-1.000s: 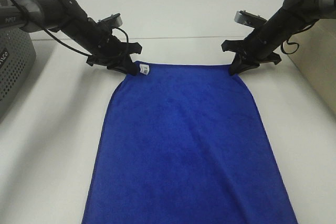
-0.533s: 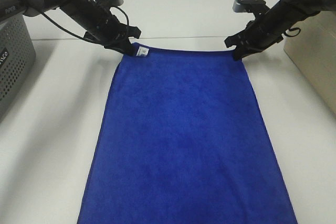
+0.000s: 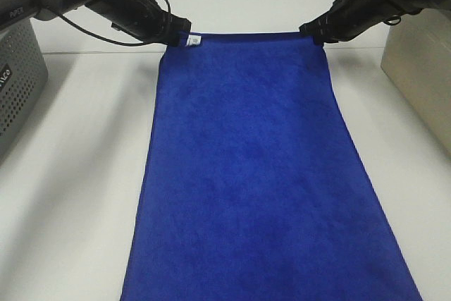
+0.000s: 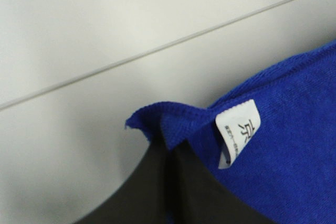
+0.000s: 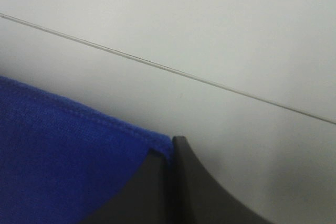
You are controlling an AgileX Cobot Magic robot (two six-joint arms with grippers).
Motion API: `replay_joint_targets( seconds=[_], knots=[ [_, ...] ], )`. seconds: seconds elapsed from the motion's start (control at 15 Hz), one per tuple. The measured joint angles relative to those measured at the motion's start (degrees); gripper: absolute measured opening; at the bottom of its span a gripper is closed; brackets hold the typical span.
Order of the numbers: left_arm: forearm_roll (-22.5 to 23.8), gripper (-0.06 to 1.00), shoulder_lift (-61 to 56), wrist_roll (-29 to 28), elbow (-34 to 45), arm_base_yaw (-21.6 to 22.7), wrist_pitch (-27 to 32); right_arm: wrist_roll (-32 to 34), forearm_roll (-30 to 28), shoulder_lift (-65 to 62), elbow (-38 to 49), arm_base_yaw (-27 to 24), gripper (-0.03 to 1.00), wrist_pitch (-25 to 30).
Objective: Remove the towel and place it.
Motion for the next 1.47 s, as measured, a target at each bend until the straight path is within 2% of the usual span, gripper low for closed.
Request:
replay_joint_targets(
  seconds=[0.47,0.6,0.87,1.47],
  knots=[
    [-0.3,0.00,3.3,4.9,-0.1,-0.8,-9.5,-0.8,1.8,4.1,-0.1,0.7,0.02,-9.9],
    [-0.4,0.00,4.5,8.0,-0.1,-2.0,-15.6,-1.1,1.8,4.6,-1.4,0.7,0.02,-12.8],
    [-0.3,0.00,5.1,10.7,-0.1,-2.8,-20.7,-1.7,1.7,5.1,-1.8,0.6,0.02,-15.1],
    [-0.3,0.00,6.1,11.1,-0.1,-3.3,-23.8,-2.3,1.8,5.7,-2.0,0.6,0.02,-18.2]
  ],
)
